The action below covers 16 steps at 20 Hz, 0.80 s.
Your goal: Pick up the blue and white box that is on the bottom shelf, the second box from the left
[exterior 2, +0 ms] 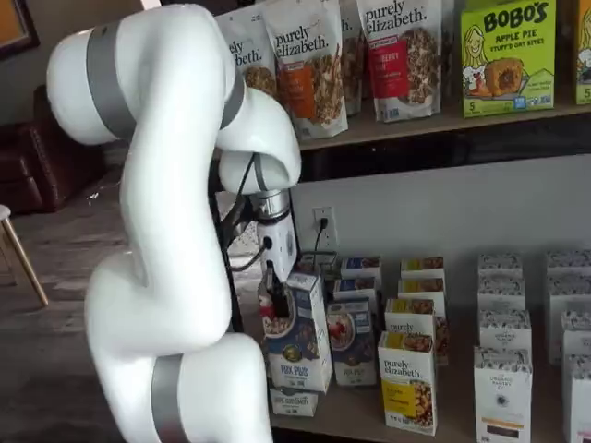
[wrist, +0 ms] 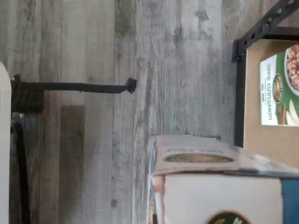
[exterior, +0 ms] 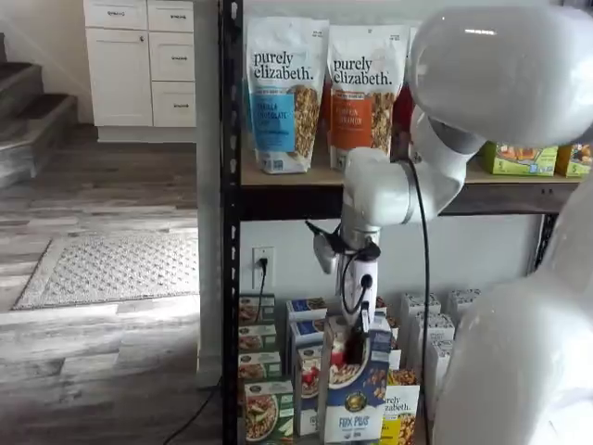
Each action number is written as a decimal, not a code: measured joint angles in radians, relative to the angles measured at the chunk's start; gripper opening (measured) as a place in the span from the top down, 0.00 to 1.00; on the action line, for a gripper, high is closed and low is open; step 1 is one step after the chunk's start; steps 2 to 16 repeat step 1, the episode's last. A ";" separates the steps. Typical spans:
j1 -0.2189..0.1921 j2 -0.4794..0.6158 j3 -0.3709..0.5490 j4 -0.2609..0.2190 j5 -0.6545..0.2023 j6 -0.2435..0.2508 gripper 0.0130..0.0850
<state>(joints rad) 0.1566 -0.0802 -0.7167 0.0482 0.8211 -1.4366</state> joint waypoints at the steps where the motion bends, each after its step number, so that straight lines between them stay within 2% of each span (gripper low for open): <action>1: -0.003 -0.010 -0.004 -0.003 0.014 0.000 0.50; 16: -0.003 -0.010 -0.004 -0.003 0.014 0.000 0.50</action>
